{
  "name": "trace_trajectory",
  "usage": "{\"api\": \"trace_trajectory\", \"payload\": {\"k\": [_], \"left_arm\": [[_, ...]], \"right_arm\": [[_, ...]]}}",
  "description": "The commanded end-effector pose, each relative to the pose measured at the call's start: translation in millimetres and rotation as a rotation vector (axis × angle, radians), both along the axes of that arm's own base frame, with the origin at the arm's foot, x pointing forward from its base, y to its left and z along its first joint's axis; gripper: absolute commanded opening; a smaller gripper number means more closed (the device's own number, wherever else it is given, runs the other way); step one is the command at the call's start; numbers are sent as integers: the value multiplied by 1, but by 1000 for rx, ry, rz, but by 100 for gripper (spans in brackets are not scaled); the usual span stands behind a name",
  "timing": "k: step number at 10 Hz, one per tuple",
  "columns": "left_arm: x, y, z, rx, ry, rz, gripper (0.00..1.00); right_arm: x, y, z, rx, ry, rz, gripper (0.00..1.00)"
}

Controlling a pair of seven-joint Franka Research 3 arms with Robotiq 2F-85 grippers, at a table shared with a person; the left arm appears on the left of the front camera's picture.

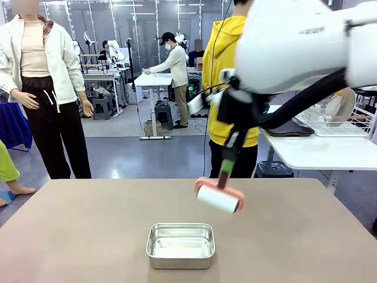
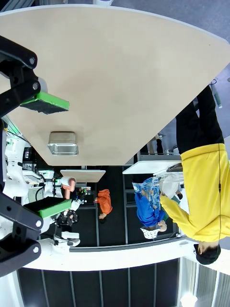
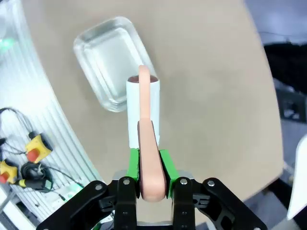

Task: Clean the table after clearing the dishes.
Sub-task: Place the Lint Roller back on top of the Airtight Container.

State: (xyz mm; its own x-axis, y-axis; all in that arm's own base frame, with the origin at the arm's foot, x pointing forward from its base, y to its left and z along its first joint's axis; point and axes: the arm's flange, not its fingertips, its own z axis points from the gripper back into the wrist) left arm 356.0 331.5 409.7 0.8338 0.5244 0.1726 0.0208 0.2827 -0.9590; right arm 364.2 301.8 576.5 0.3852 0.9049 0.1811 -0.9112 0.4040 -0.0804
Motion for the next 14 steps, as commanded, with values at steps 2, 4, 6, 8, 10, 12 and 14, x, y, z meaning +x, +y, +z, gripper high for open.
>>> {"api": "trace_trajectory", "payload": {"k": [2, 4, 6, 8, 10, 12, 14], "left_arm": [[-1, 1, 2, -18, -17, 8, 89], [-1, 1, 2, -18, -17, 8, 89], [-1, 1, 2, -18, -17, 8, 89], [-1, 1, 2, -18, -17, 8, 89], [-1, 1, 2, -18, -17, 8, 89], [-1, 1, 2, -18, -17, 8, 89], [-1, 1, 2, -18, -17, 8, 89]], "right_arm": [[-3, 67, -20, -107, 87, 242, 22], [-11, 105, -45, -75, 123, 342, 22], [-19, 98, -48, -84, 125, 284, 22], [-19, 98, -48, -84, 125, 284, 22], [-19, 98, -48, -84, 125, 284, 22], [5, 102, -57, -72, 149, 331, 22], [30, 101, -65, -86, 218, 380, 22]]}}
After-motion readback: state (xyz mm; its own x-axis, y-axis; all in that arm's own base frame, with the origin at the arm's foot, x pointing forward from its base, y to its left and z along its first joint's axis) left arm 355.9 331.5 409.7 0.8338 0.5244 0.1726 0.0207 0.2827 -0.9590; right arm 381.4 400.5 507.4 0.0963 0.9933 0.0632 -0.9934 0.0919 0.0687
